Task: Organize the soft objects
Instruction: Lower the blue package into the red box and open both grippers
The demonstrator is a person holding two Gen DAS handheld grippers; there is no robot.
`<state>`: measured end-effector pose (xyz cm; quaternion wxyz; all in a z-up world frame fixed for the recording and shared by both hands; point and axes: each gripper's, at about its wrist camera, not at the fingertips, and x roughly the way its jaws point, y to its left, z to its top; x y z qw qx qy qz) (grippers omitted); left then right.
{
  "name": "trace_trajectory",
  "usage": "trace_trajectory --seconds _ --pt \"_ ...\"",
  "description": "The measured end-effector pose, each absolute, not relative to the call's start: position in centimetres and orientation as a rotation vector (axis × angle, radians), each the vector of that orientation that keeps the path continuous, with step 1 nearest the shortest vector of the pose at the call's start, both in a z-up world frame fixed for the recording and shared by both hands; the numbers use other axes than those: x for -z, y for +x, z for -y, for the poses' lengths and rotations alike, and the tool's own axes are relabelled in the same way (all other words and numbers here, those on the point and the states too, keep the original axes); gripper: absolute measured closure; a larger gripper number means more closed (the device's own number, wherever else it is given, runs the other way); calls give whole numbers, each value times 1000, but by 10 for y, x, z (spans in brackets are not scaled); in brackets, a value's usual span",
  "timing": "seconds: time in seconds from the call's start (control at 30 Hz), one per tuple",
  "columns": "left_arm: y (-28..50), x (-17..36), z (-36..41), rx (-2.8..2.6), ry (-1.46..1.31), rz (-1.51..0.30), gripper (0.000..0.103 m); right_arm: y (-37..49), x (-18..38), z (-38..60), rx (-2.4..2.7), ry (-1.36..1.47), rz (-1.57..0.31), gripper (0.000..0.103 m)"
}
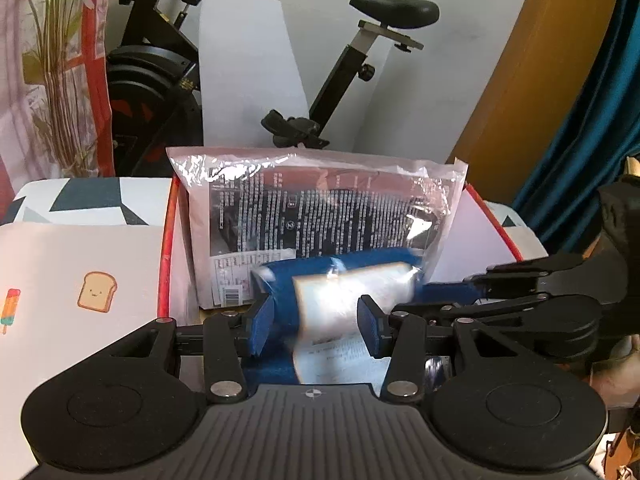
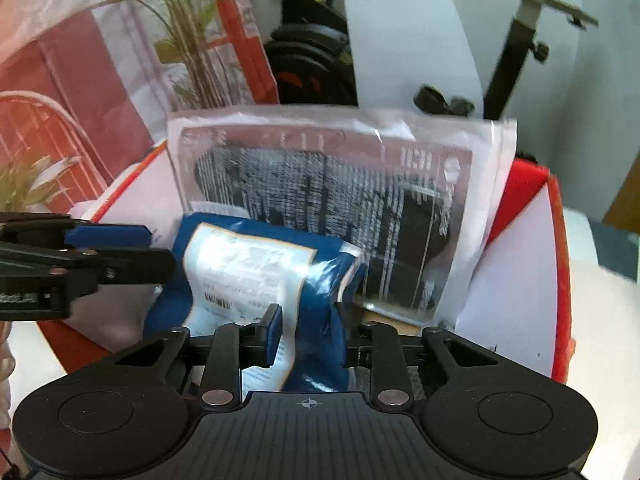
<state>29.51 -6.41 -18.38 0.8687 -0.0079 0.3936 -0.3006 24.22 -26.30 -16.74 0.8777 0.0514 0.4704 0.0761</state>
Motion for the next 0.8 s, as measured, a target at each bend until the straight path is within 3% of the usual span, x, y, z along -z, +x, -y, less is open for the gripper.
trace_trajectory --seconds 0.33,0.53,0.67,0.73,0.8 --pt "290 184 73 610 20 -793 55 257 182 270 -121 191 -1098 80" --pt "285 178 67 594 37 -764 55 251 174 269 -95 188 -1050 70" --pt "277 169 62 567 50 -717 53 237 156 267 -78 141 -976 36" --pt "272 163 60 551 56 -699 45 229 146 266 -79 121 -945 25" --pt "265 157 57 534 53 -681 24 222 137 269 -73 128 -913 16"
